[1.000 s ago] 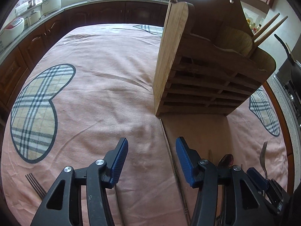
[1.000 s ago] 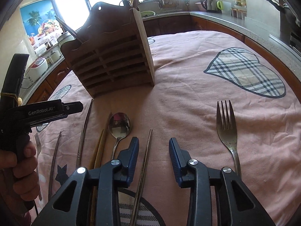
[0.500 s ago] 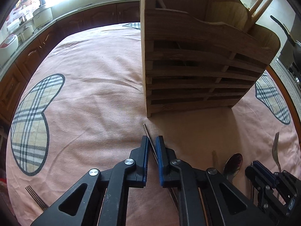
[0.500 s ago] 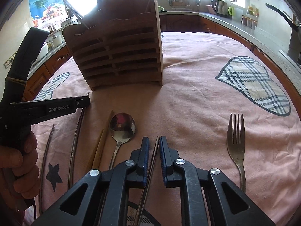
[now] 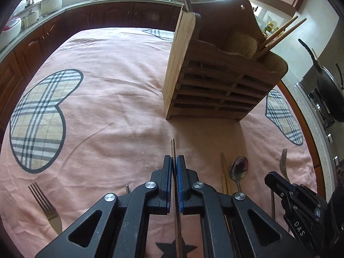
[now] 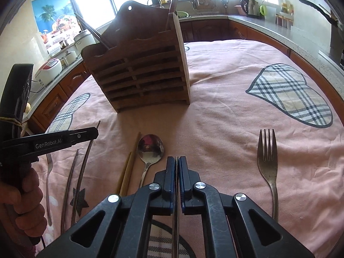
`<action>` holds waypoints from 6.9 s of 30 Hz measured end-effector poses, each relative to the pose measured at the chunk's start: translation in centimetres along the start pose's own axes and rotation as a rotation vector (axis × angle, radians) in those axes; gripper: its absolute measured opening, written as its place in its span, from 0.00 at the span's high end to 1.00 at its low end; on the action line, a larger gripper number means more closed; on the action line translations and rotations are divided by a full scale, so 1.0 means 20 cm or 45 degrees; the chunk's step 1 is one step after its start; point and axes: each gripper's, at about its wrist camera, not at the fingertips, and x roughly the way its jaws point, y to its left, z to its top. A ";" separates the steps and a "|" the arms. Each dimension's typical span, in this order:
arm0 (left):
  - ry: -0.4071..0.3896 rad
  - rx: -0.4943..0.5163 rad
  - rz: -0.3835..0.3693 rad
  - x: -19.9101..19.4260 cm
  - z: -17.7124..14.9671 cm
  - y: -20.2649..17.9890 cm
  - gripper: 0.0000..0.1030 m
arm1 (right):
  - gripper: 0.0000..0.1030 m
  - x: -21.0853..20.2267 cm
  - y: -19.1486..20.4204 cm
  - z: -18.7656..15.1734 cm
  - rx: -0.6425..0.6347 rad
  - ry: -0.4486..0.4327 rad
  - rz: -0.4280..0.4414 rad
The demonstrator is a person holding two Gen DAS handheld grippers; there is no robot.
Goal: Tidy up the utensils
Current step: 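Lift both held chopsticks upright and lower them into the wooden utensil holder, then open both tools to release the chopsticks into the holder, then move both open tools back down toward the remaining utensils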
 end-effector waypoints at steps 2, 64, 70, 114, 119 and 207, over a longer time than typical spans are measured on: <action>-0.027 -0.002 -0.013 -0.08 -0.02 0.00 0.97 | 0.97 -0.04 0.00 0.01 0.004 -0.020 0.014; -0.430 0.036 -0.194 -1.17 -0.34 0.12 0.97 | 0.96 -0.82 0.13 0.16 -0.042 -0.487 0.114; -0.480 0.049 -0.204 -1.20 -0.32 0.12 0.97 | 0.96 -0.84 0.13 0.20 -0.043 -0.519 0.115; -0.828 0.118 -0.191 -0.95 0.33 0.04 0.97 | 0.96 -0.80 0.11 0.90 -0.021 -0.855 0.102; -0.835 0.095 -0.180 -0.80 0.36 0.05 0.97 | 0.96 -0.71 0.09 0.95 -0.002 -0.855 0.100; -0.414 -0.159 -0.029 -0.80 -0.39 0.25 0.45 | 0.10 -0.52 -0.01 0.04 0.151 -0.383 0.131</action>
